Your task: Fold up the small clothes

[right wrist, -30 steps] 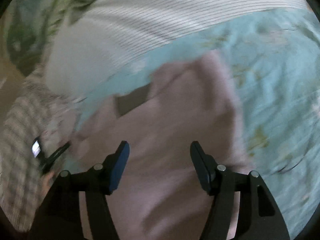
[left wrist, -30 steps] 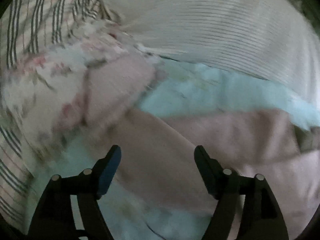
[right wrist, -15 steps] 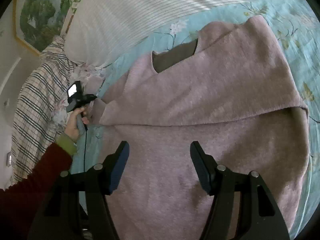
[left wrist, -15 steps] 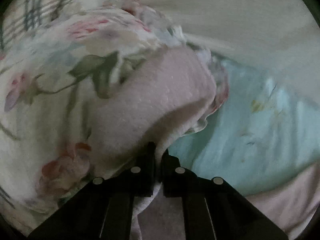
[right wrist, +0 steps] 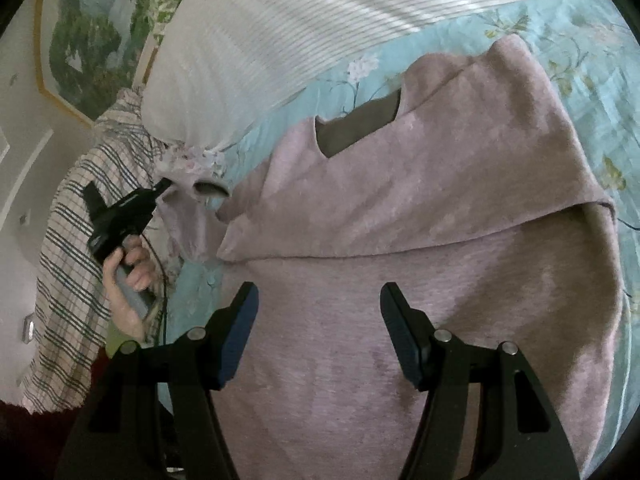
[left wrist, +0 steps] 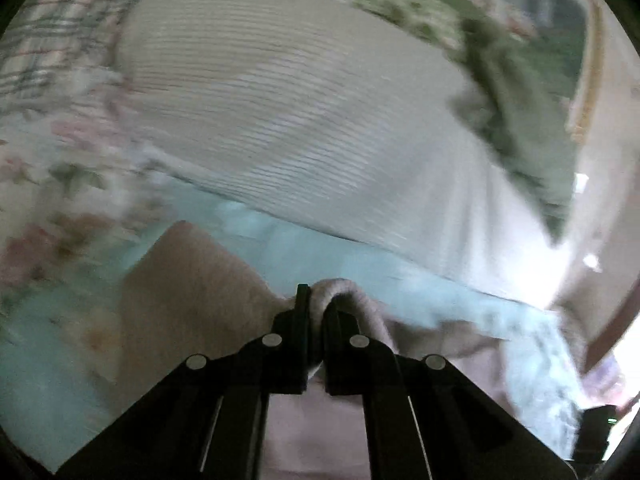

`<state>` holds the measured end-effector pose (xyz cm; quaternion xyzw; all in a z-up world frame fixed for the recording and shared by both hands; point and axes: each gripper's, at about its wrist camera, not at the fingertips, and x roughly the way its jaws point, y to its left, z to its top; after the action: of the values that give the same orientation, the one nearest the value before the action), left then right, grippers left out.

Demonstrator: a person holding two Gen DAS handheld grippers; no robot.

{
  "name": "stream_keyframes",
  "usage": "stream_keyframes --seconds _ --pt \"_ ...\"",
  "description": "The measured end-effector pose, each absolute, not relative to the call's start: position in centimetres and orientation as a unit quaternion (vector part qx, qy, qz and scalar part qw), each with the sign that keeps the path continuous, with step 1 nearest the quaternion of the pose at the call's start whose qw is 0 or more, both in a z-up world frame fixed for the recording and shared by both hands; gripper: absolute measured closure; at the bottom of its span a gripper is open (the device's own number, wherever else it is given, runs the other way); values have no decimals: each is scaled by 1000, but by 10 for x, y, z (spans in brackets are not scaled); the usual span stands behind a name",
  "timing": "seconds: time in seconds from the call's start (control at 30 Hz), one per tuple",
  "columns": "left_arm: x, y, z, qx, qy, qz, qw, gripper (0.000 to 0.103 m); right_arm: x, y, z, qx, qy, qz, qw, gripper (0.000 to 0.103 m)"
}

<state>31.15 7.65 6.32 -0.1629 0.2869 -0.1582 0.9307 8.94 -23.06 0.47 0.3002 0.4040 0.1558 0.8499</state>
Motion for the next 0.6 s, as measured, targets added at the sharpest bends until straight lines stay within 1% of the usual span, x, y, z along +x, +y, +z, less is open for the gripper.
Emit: stream_keyframes --seconds 0.13,0.23,0.37,0.43,0.53,0.57,0.6 --pt "288 2 64 -175 281 -223 917 100 80 -246 8 310 394 141 854 38" --pt "279 -53 55 -177 288 -266 903 100 70 -266 11 324 377 118 860 38" --pt "276 -120 18 -138 322 -288 891 100 63 -285 10 349 358 86 862 38" --pt "278 -147 -13 -115 353 -295 880 100 63 -293 7 354 354 74 862 38" --pt "275 -167 -44 -86 396 -297 865 98 66 -301 1 368 355 62 857 38" --pt "282 -164 -50 -82 405 -292 862 95 69 -303 0 371 355 61 856 38" --pt "281 -164 -54 -80 416 -286 860 85 71 -304 -2 373 356 60 855 38"
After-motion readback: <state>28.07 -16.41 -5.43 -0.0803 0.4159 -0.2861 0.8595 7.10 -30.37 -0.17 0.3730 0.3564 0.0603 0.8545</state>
